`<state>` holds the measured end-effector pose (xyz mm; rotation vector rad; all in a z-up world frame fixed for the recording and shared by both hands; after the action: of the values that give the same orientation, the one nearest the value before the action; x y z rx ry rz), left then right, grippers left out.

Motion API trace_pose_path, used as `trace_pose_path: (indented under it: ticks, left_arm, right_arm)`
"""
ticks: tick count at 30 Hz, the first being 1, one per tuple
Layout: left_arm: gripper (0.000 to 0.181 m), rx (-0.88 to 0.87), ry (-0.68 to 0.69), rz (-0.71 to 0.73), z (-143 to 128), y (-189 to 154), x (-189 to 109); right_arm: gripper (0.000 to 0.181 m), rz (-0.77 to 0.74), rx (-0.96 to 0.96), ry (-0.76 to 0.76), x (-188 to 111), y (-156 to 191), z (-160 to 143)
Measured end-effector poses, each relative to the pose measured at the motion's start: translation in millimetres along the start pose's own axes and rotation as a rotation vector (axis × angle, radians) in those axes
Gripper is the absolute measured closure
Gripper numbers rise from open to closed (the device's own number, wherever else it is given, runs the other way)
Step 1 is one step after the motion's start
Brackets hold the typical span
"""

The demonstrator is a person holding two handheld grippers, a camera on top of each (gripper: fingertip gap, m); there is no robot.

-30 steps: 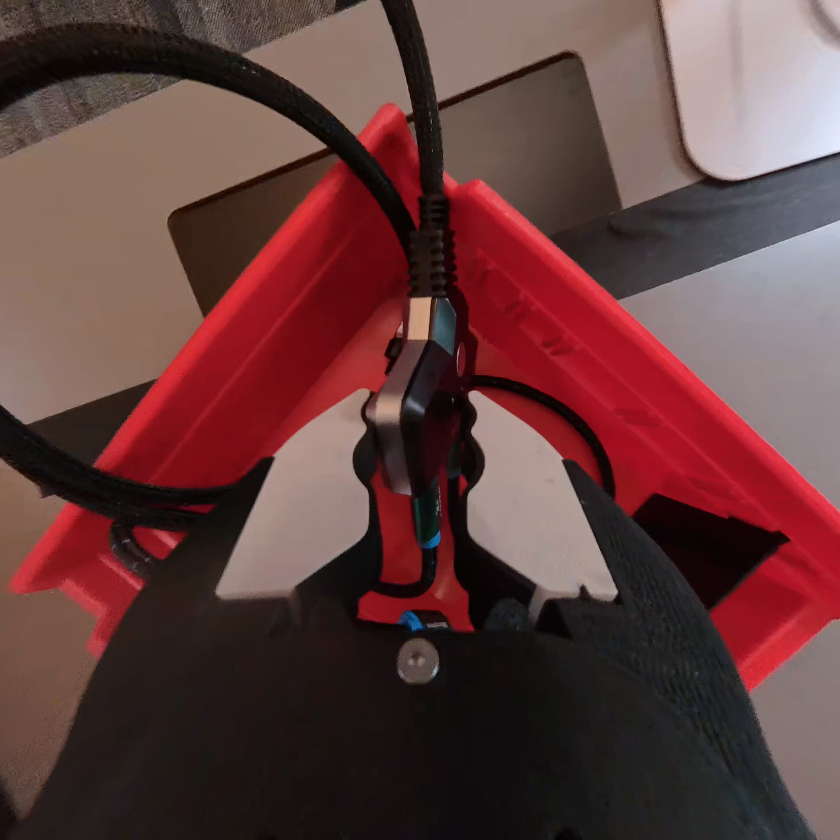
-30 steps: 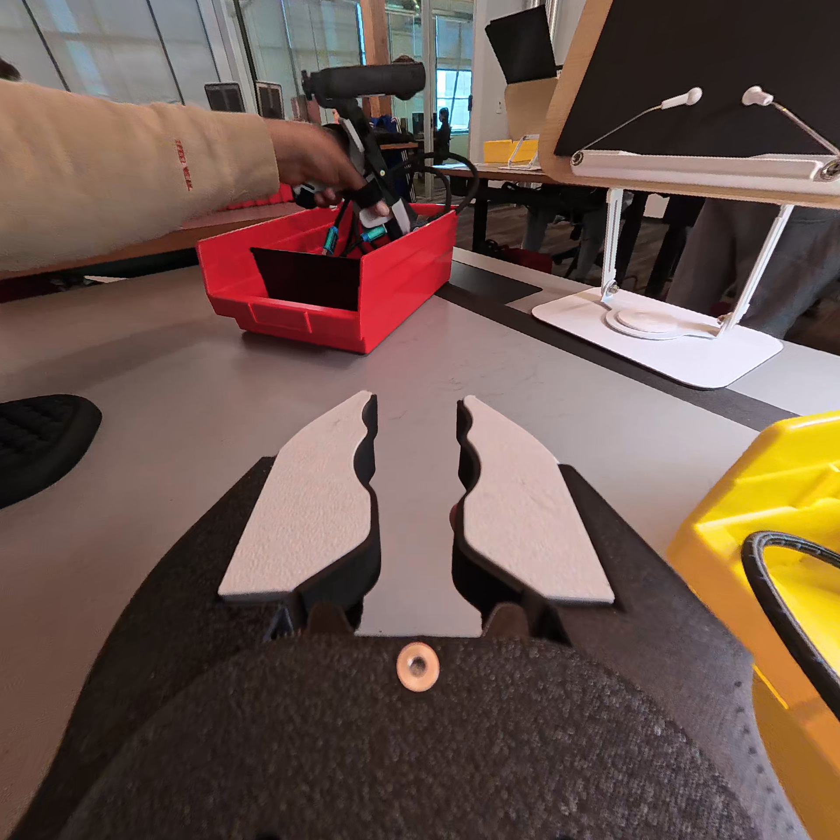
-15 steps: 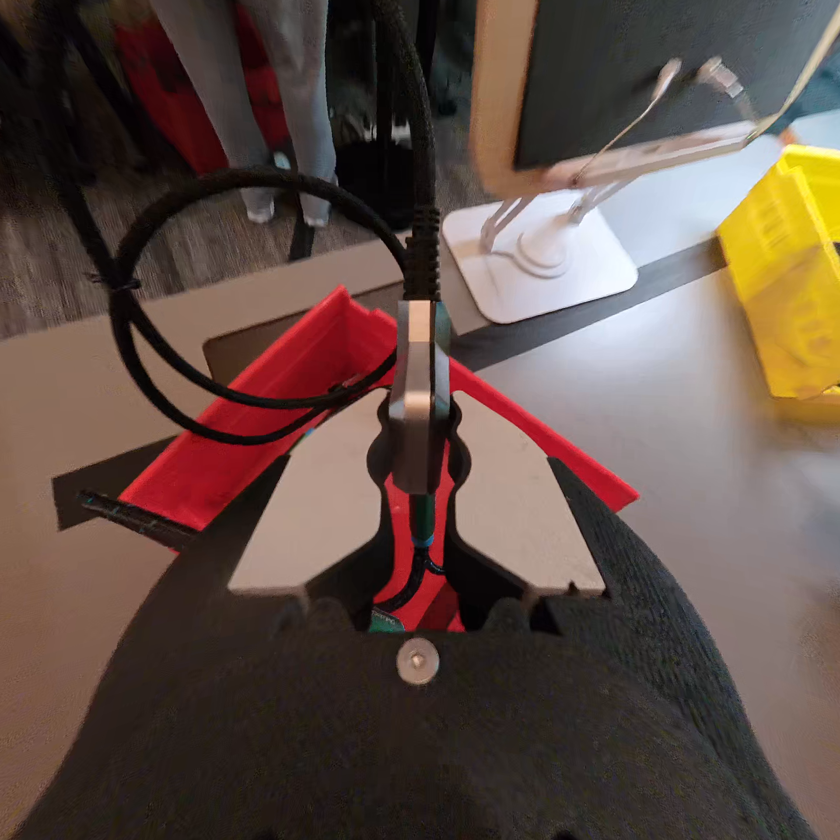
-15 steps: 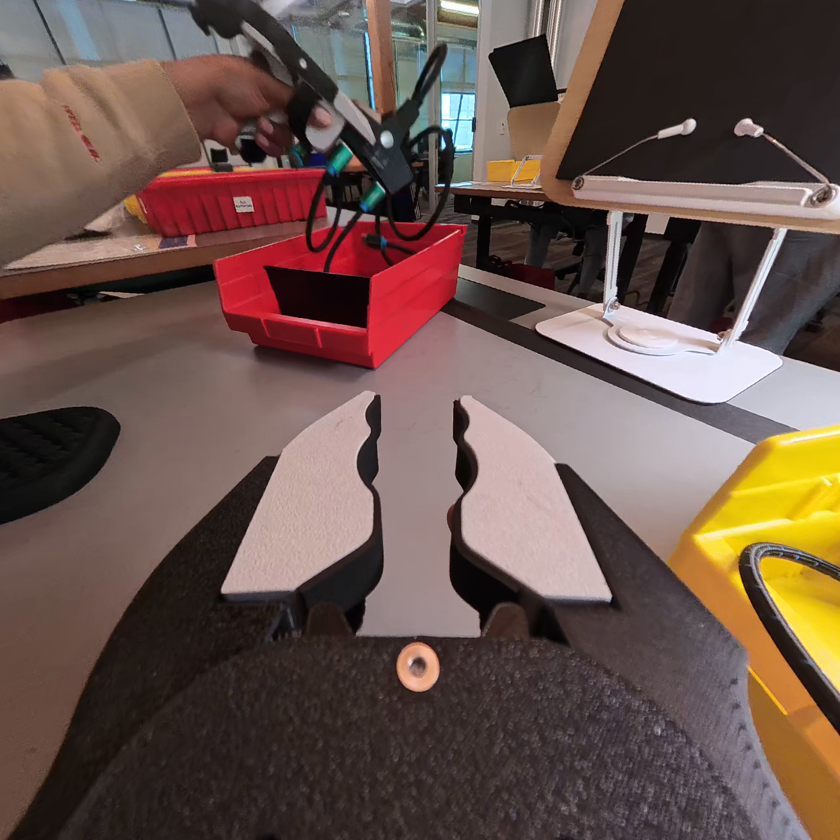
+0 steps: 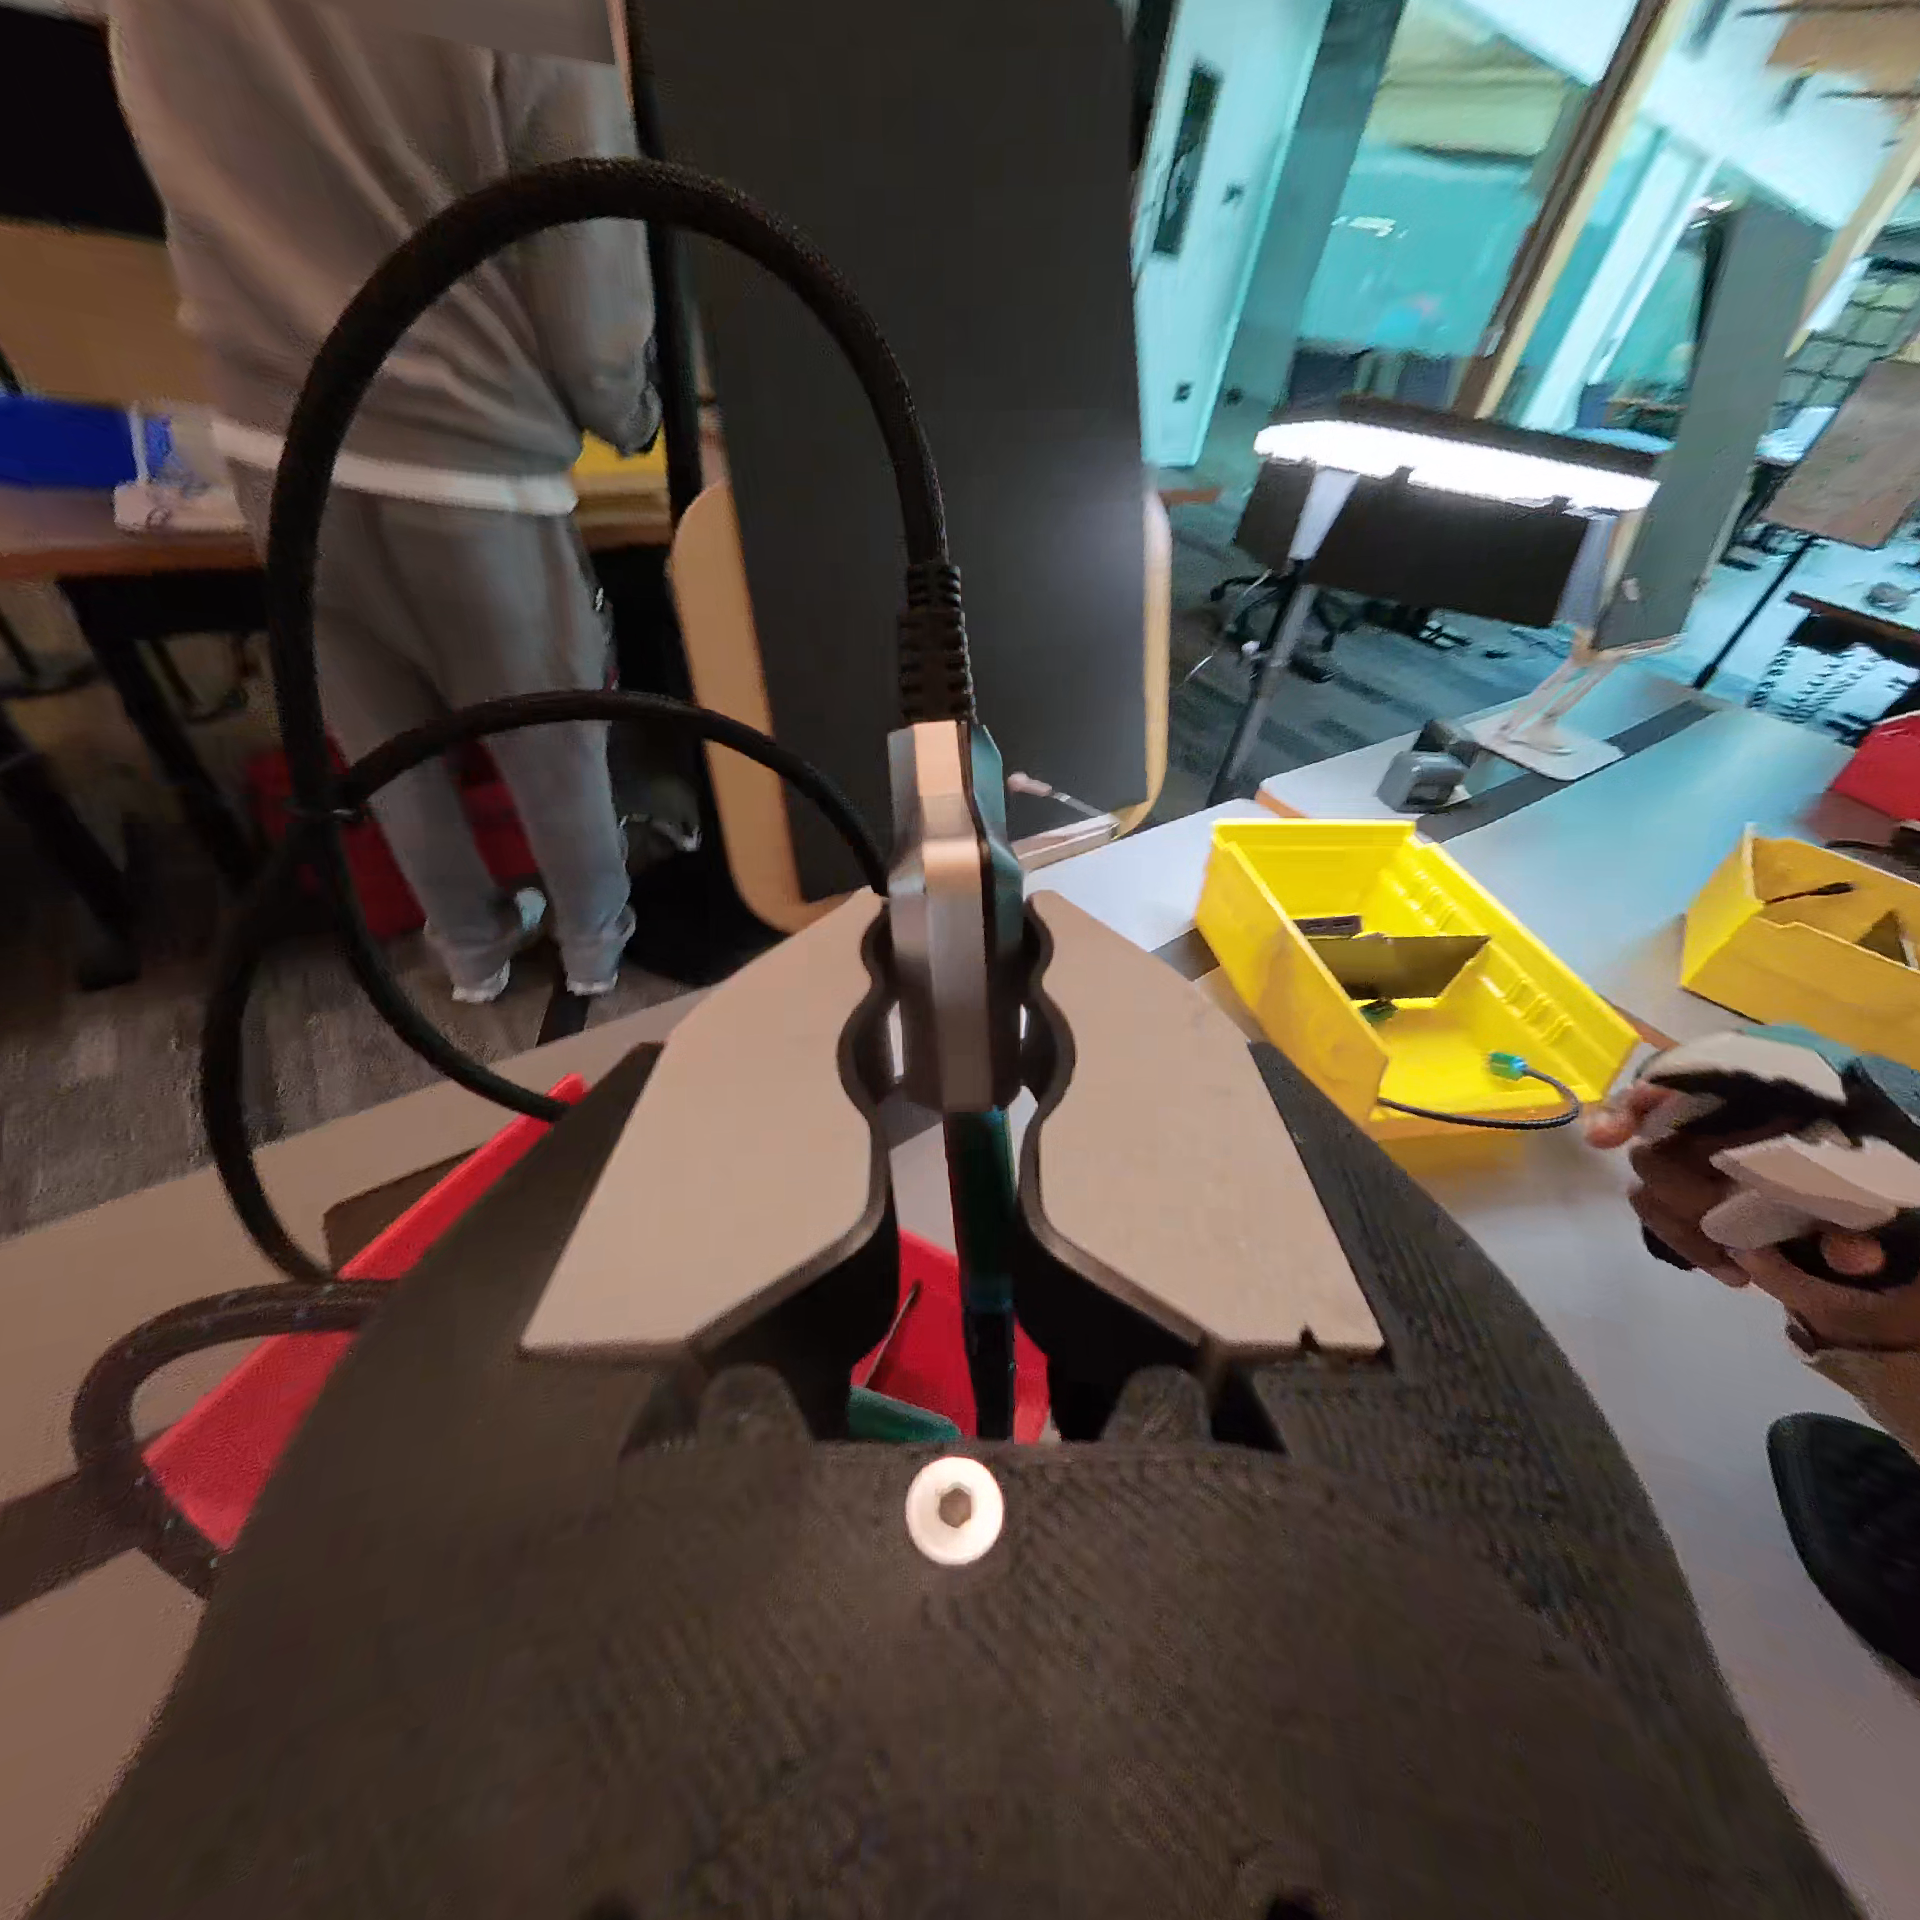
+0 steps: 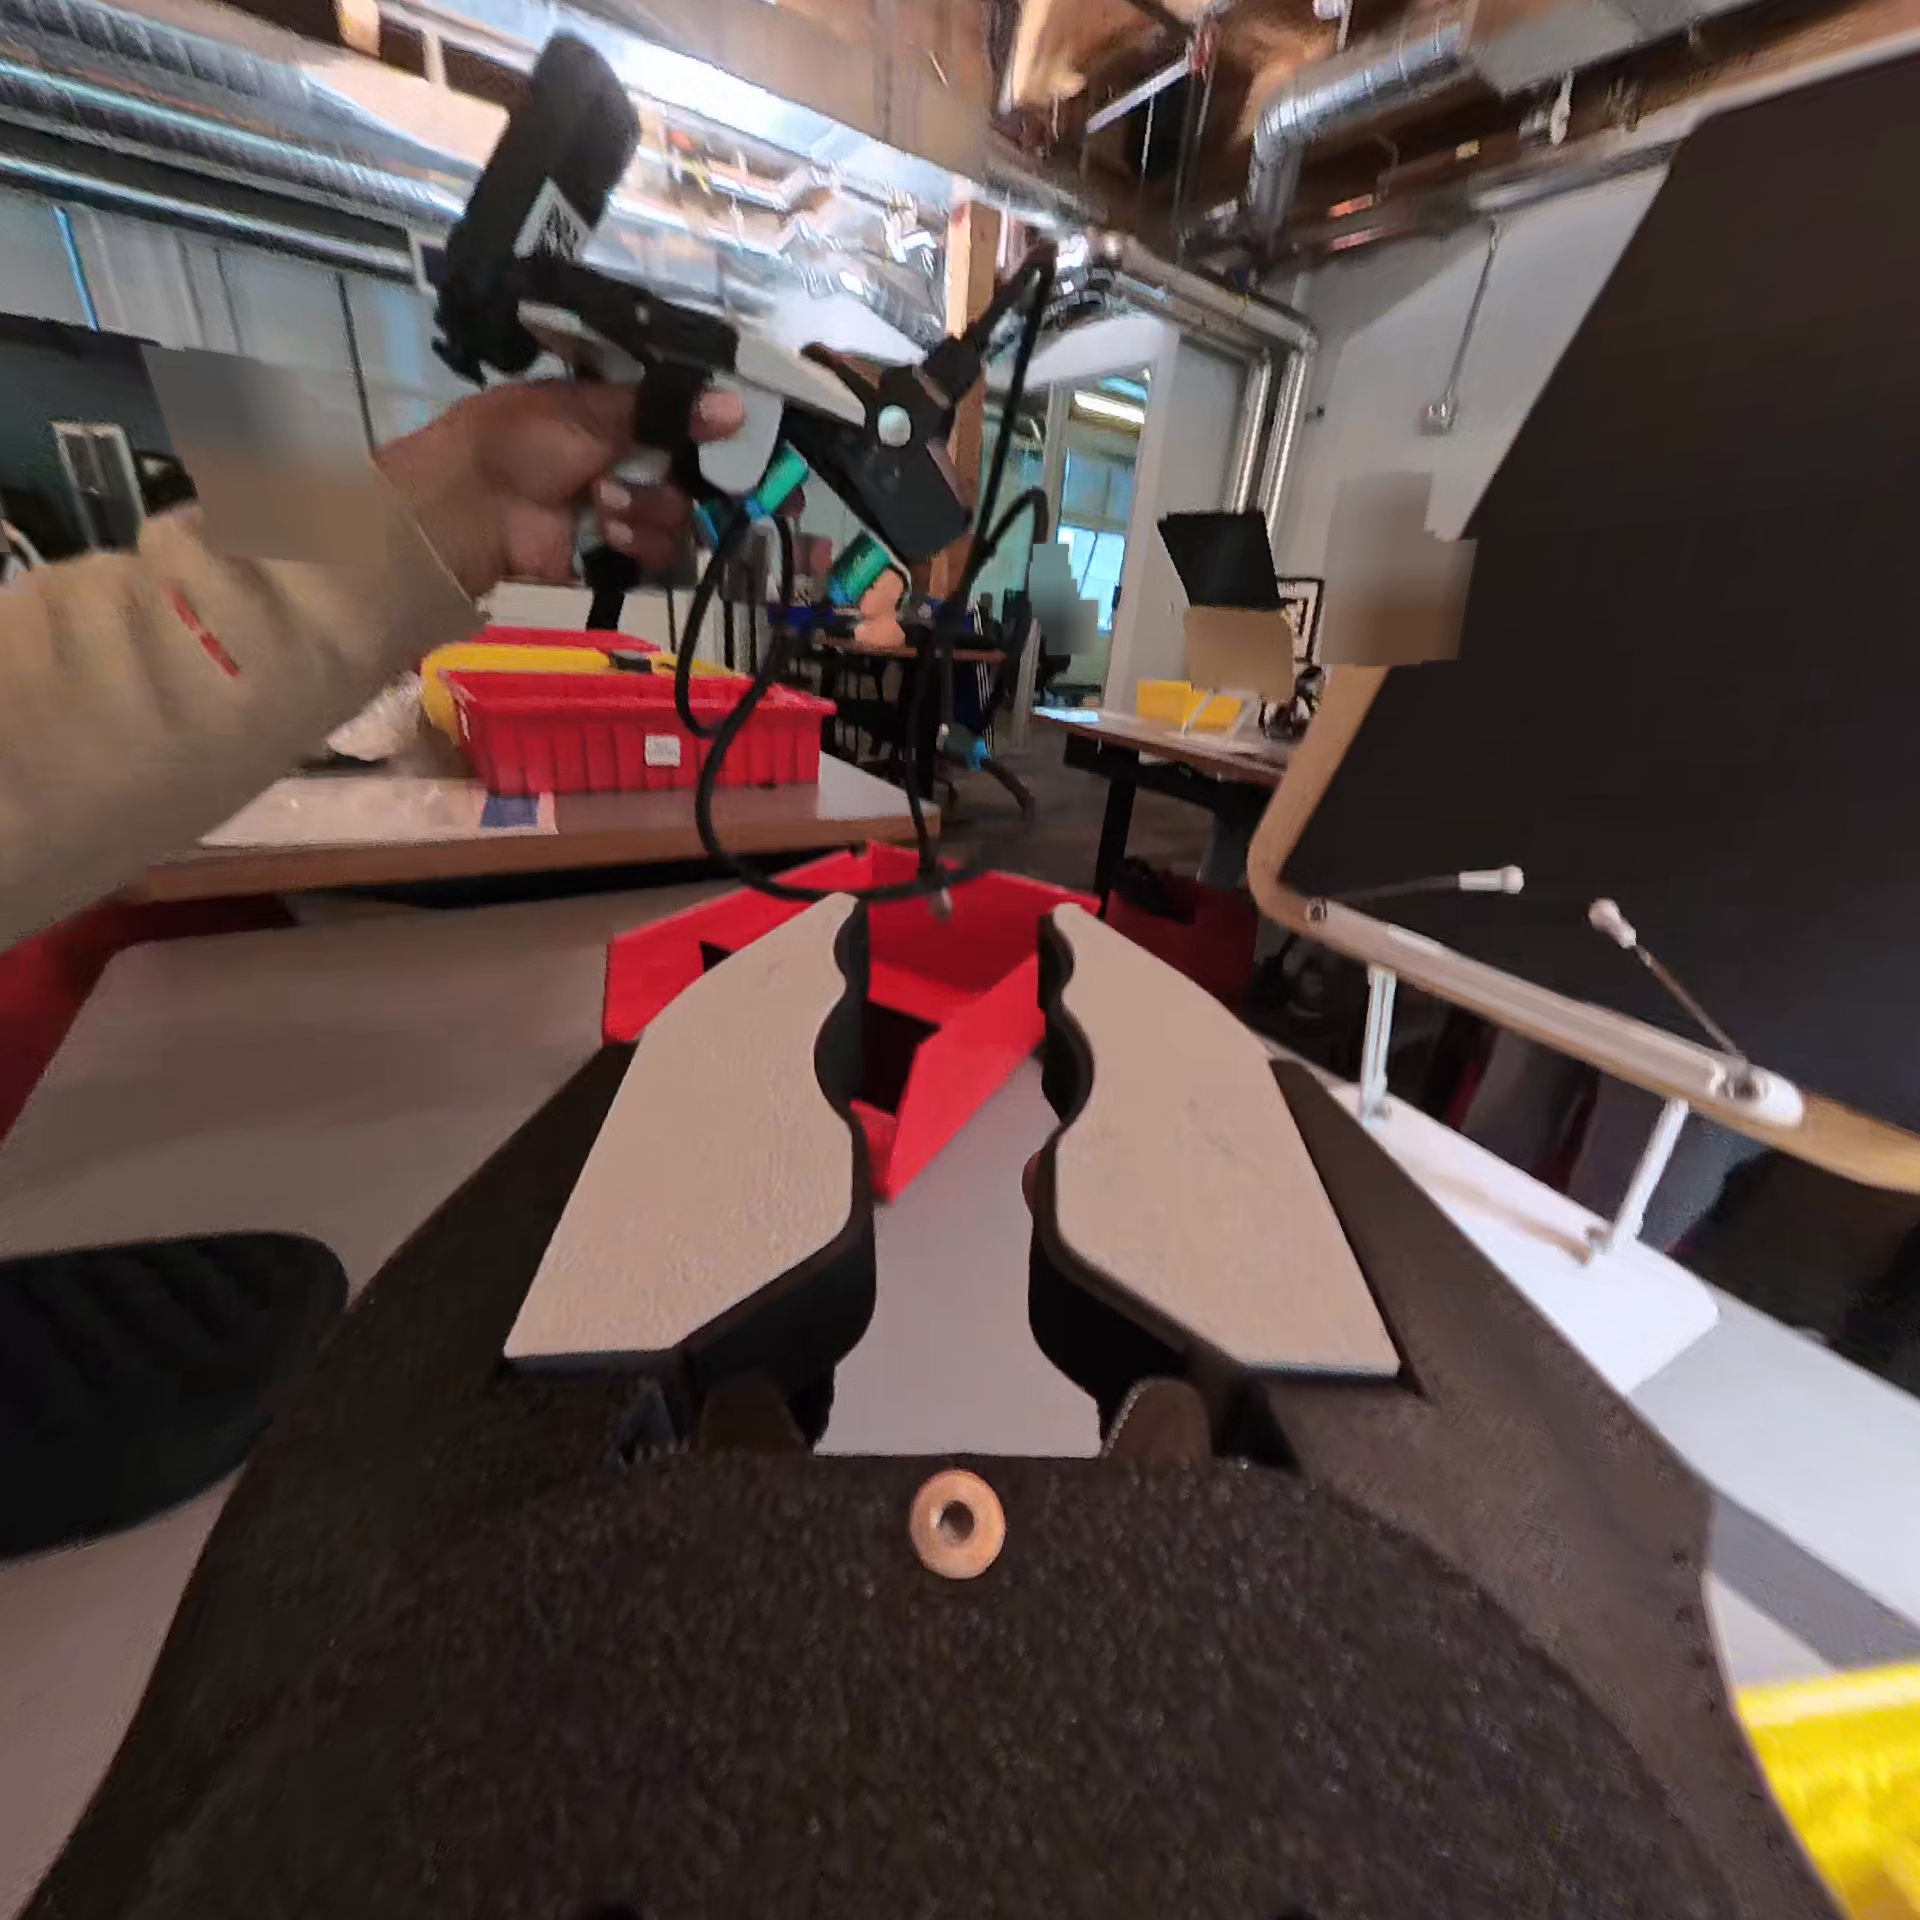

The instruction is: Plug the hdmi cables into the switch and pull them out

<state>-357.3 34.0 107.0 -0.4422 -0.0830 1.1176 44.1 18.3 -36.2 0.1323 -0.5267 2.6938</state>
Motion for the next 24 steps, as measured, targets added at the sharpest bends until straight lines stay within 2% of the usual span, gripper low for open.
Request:
trace_pose_path:
  ticks: [3, 6, 10, 15, 18, 19, 24]
  left_arm:
    - [0.160, 0.044, -0.053, -0.086, -6.8, -32.1, -4.0]
    - [0.160, 0.064, -0.103, -0.178, -19.2, -57.9, -4.9]
    - [0.160, 0.036, -0.177, -0.325, -44.8, -81.6, -0.7]
    - [0.160, -0.023, -0.219, -0.545, -101.0, -102.9, 24.1]
    - [0.160, -0.015, -0.179, -0.606, -132.4, -104.1, 52.9]
    - [0.160, -0.022, -0.126, -0.617, -139.3, -105.0, 62.7]
    - [0.160, 0.025, -0.034, -0.691, -166.6, -121.4, 89.0]
  right_arm:
    - [0.149, 0.025, 0.005, -0.062, 11.6, -8.0, 30.3]
    - [0.149, 0.050, 0.038, -0.117, 14.7, -13.5, 47.2]
    - [0.150, 0.080, 0.040, -0.095, 9.9, -14.7, 40.7]
    - [0.152, 0.071, 0.034, -0.069, 2.5, -23.8, 37.5]
    - [0.154, 0.066, -0.010, -0.038, -1.7, -24.2, 41.6]
    - [0.155, 0.067, -0.034, -0.015, -1.7, -23.4, 42.4]
    - [0.152, 0.104, -0.029, 0.093, 6.8, -20.7, 30.8]
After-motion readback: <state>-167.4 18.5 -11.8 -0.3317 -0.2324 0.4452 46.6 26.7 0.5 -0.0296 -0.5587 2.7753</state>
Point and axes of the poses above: each gripper's, where its closed fingertips meet, x out along the fingers, z out of its top, y = z × x across the jaws, the point moved 9 cm from there along -x, back along the fingers, and after that the axes turned 15 degrees about -x, right-handed, at the moved point
